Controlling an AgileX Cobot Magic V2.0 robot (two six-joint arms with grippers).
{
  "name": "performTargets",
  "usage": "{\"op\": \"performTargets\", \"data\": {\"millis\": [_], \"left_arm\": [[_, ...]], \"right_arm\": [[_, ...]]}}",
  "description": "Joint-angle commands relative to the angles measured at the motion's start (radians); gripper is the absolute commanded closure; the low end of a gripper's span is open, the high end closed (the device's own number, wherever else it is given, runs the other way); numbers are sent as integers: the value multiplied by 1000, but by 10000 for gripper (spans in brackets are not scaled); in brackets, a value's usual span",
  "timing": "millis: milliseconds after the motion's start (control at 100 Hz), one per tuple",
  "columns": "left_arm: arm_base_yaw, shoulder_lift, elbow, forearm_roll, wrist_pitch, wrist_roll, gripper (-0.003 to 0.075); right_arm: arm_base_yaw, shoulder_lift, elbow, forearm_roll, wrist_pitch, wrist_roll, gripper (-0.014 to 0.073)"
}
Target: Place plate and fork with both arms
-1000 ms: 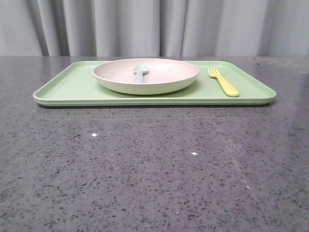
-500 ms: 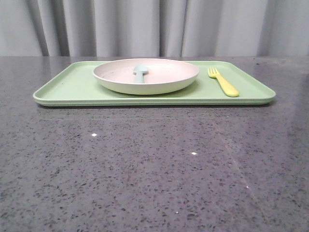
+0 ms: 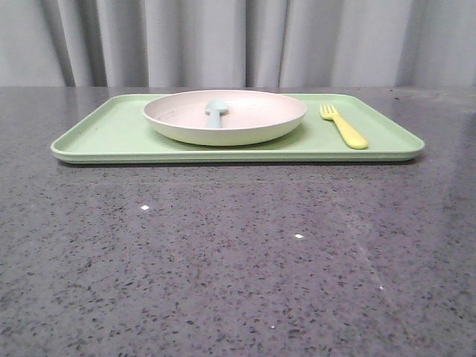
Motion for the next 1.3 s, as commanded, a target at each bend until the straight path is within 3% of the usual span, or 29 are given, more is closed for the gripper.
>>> {"op": "performTargets", "data": {"millis": [0, 1290], "left_arm": [[3, -32, 13, 0, -85, -10, 741], [3, -32, 13, 0, -85, -10, 741]], "right_arm": [[-4, -23, -8, -1, -109, 6, 712], [-4, -23, 9, -15, -122, 36, 712]]}}
